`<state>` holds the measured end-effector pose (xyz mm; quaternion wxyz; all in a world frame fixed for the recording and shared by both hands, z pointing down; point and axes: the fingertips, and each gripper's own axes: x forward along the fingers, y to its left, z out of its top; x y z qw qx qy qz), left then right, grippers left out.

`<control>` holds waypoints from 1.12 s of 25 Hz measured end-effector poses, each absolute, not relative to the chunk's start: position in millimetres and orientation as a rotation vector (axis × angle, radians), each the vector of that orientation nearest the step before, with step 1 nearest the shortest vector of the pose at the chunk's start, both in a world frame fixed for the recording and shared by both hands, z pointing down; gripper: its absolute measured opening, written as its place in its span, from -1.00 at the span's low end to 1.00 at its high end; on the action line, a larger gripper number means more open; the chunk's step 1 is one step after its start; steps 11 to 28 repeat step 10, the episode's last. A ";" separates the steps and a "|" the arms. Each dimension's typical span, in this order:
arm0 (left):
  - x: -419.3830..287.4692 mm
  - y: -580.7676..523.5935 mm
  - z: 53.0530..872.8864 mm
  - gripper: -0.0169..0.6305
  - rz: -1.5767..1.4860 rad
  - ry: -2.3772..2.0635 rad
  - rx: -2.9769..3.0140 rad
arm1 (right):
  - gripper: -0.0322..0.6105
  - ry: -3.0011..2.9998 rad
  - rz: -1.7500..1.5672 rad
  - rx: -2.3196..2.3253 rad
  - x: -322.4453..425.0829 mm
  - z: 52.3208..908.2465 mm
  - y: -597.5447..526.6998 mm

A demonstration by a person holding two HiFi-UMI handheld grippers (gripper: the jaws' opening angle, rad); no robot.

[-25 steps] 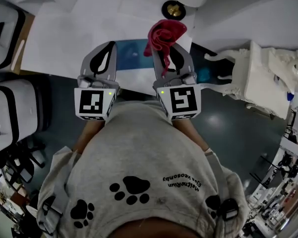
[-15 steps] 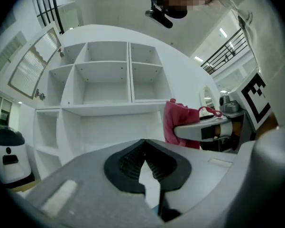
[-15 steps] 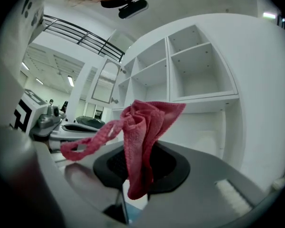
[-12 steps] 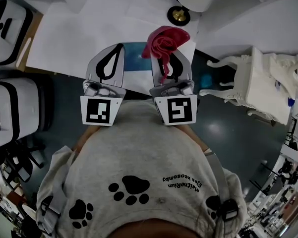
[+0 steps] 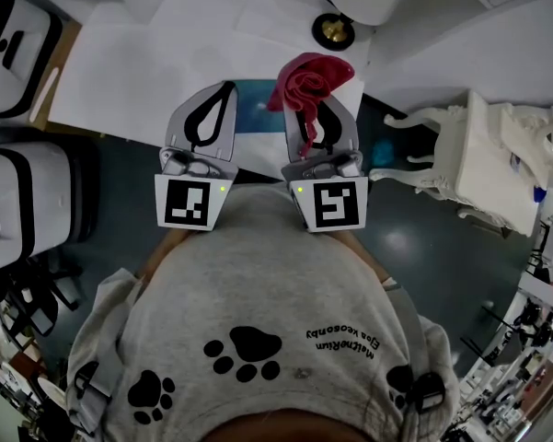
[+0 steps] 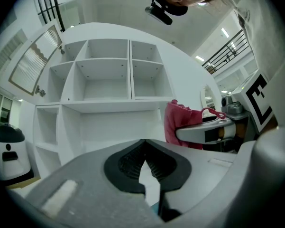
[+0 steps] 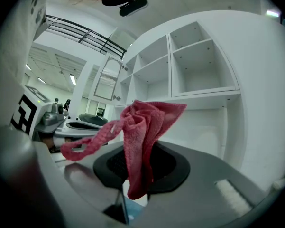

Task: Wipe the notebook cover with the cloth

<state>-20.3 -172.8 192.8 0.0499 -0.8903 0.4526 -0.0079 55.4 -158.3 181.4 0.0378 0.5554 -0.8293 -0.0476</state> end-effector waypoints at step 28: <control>-11.3 -182.3 197.8 -0.93 -0.045 1.375 -2.703 | -0.69 -2.561 -0.162 1.688 64.4 183.1 -171.3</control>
